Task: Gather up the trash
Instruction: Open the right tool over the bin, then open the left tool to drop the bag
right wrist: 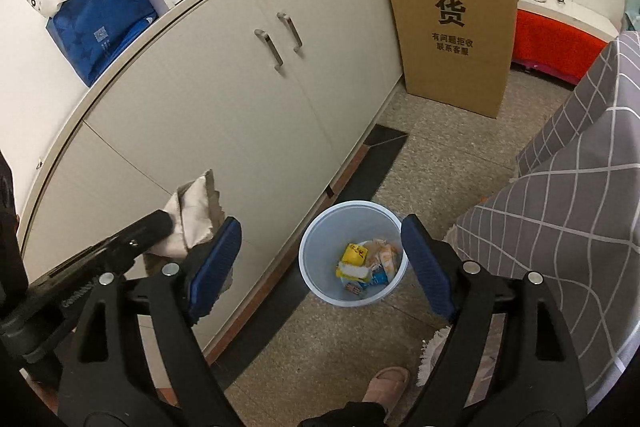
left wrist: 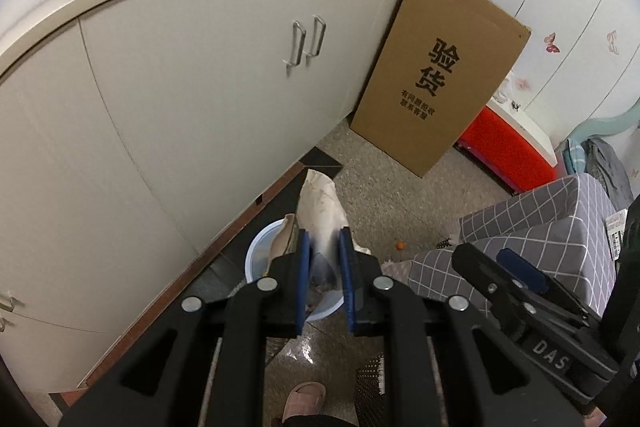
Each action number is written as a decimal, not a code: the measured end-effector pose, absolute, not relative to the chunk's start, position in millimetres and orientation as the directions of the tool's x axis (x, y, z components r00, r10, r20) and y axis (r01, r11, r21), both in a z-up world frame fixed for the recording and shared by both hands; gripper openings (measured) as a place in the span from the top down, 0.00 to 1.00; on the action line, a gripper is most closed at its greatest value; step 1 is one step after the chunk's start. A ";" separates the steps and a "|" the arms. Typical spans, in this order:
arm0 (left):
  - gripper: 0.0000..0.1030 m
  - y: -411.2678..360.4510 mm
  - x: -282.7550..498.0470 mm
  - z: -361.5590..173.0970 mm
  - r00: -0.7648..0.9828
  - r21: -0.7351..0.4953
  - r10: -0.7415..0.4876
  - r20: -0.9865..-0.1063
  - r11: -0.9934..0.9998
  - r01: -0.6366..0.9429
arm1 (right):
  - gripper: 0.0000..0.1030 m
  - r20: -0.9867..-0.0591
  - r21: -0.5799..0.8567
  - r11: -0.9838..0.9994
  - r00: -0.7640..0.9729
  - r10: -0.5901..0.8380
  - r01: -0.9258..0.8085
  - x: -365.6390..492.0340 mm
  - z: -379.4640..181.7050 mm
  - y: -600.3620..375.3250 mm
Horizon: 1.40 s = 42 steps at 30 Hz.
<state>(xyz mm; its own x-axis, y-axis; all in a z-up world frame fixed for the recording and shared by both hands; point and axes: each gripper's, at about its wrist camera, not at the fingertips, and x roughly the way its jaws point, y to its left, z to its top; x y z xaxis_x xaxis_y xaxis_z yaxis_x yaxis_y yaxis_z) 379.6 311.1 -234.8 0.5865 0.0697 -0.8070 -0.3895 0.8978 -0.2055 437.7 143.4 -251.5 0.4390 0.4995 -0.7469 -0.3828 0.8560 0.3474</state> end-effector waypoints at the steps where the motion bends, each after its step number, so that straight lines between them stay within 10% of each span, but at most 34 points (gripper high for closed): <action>1: 0.86 310.2 380.5 -235.2 0.586 -0.204 0.069 -0.807 0.899 -0.387 | 0.21 -0.745 0.350 0.855 0.440 0.502 -0.382 436.4 -250.4 141.6; 22: 0.84 290.1 421.8 -230.5 0.599 -0.178 0.059 -0.799 0.927 -0.329 | 0.19 -0.661 0.374 0.876 0.575 0.482 -0.304 441.2 -222.7 105.8; 24: 0.79 292.1 429.6 -229.2 0.608 -0.193 0.048 -0.793 0.926 -0.325 | 0.19 -0.657 0.387 0.877 0.582 0.479 -0.286 443.4 -222.9 101.9; 27: 0.30 300.4 435.3 -233.0 0.586 -0.178 0.093 -0.805 0.904 -0.389 | 0.19 -0.662 0.386 0.880 0.581 0.474 -0.278 445.3 -224.6 98.5; 42: 0.27 288.0 402.5 -222.7 0.589 -0.219 0.069 -0.805 0.888 -0.404 | 0.19 -0.657 0.390 0.879 0.585 0.475 -0.276 425.6 -209.7 84.8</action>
